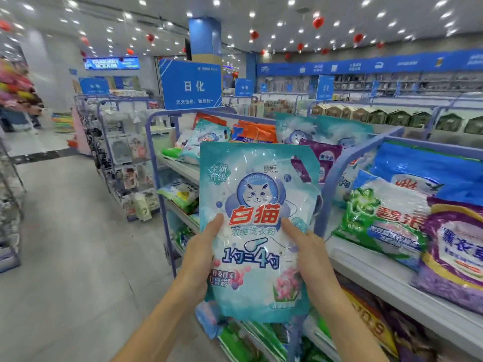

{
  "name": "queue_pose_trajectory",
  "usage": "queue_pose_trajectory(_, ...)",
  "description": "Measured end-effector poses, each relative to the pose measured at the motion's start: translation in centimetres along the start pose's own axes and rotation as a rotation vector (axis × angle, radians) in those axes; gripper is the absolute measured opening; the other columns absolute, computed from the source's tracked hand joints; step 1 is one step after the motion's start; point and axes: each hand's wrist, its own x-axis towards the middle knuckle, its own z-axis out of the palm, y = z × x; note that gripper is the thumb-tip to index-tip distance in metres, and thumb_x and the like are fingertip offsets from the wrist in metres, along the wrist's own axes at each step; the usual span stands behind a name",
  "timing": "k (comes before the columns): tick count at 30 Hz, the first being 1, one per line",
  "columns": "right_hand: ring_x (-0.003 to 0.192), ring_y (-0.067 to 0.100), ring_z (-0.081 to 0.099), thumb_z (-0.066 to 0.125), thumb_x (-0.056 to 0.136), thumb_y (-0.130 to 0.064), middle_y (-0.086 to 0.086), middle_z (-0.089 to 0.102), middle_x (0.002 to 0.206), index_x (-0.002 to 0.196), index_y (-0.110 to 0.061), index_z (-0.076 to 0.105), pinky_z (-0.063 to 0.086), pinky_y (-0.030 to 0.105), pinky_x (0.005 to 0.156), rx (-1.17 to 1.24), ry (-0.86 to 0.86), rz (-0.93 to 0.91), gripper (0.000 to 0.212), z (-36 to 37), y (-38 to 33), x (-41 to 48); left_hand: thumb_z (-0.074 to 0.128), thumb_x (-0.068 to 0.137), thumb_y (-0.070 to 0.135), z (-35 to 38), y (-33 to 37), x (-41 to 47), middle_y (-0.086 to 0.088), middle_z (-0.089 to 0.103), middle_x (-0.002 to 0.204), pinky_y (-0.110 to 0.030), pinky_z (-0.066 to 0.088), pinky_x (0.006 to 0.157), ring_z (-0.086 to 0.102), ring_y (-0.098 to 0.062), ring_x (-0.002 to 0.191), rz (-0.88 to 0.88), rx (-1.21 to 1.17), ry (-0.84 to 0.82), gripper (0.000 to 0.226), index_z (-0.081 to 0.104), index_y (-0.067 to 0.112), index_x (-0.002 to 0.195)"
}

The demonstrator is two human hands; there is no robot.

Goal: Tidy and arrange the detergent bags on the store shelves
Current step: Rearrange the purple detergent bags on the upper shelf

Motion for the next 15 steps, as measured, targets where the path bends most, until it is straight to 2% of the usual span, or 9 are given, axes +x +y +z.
queue_pose_trajectory(2,0.083,0.028,0.078,0.061,0.1,-0.029,0.009,0.08,0.094,0.113,-0.011,0.074,0.061,0.034,0.066,0.01,0.0,0.009,0.025,1.9,-0.2,3.3,0.064,0.094,0.047,-0.6,1.3,3.6,-0.016,0.079,0.087,-0.053,0.058,0.091,0.076,-0.032,0.073,-0.002,0.009,0.017,0.037,0.083,0.02,0.078)
queue_pose_trajectory(6,0.077,0.025,0.078,0.063,0.098,-0.024,0.009,0.08,0.09,0.108,-0.008,0.075,0.057,0.027,0.053,0.046,0.058,0.003,0.022,5.0,-0.3,8.8,0.061,0.094,0.056,-1.3,3.7,10.5,-0.016,0.079,0.094,-0.057,0.054,0.098,0.076,-0.034,0.084,0.034,0.01,0.016,0.042,0.082,0.02,0.089)
queue_pose_trajectory(8,0.079,0.025,0.078,0.063,0.099,-0.022,0.009,0.08,0.092,0.108,-0.009,0.075,0.058,0.028,0.054,0.068,0.091,-0.015,0.02,6.1,-0.6,11.0,0.055,0.094,0.062,-1.1,4.8,13.6,-0.016,0.079,0.099,-0.059,0.053,0.1,0.075,-0.037,0.095,0.06,0.021,-0.026,0.045,0.084,0.028,0.088)
queue_pose_trajectory(11,0.085,0.027,0.078,0.061,0.1,-0.026,0.009,0.08,0.095,0.106,-0.012,0.077,0.061,0.032,0.062,0.051,0.154,-0.046,0.022,6.7,-0.9,14.1,0.047,0.094,0.07,-0.2,6.0,18.1,-0.011,0.08,0.093,-0.06,0.051,0.101,0.074,-0.038,0.099,0.088,0.075,-0.075,0.053,0.083,0.035,0.076)
queue_pose_trajectory(13,0.085,0.026,0.078,0.061,0.101,-0.03,0.006,0.08,0.094,0.106,-0.014,0.077,0.062,0.034,0.066,0.052,0.207,-0.064,0.023,6.8,-1.1,16.0,0.043,0.095,0.07,0.9,6.8,20.4,-0.005,0.079,0.079,-0.057,0.053,0.099,0.074,-0.033,0.088,0.092,0.144,-0.1,0.063,0.081,0.026,0.071)
queue_pose_trajectory(15,0.084,0.024,0.078,0.061,0.1,-0.034,0.004,0.081,0.092,0.103,-0.017,0.077,0.062,0.037,0.072,0.047,0.265,-0.086,0.023,7.0,-1.4,18.0,0.044,0.096,0.069,1.9,7.6,23.3,-0.006,0.078,0.074,-0.052,0.056,0.092,0.074,-0.026,0.076,0.095,0.188,-0.113,0.062,0.076,0.02,0.076)
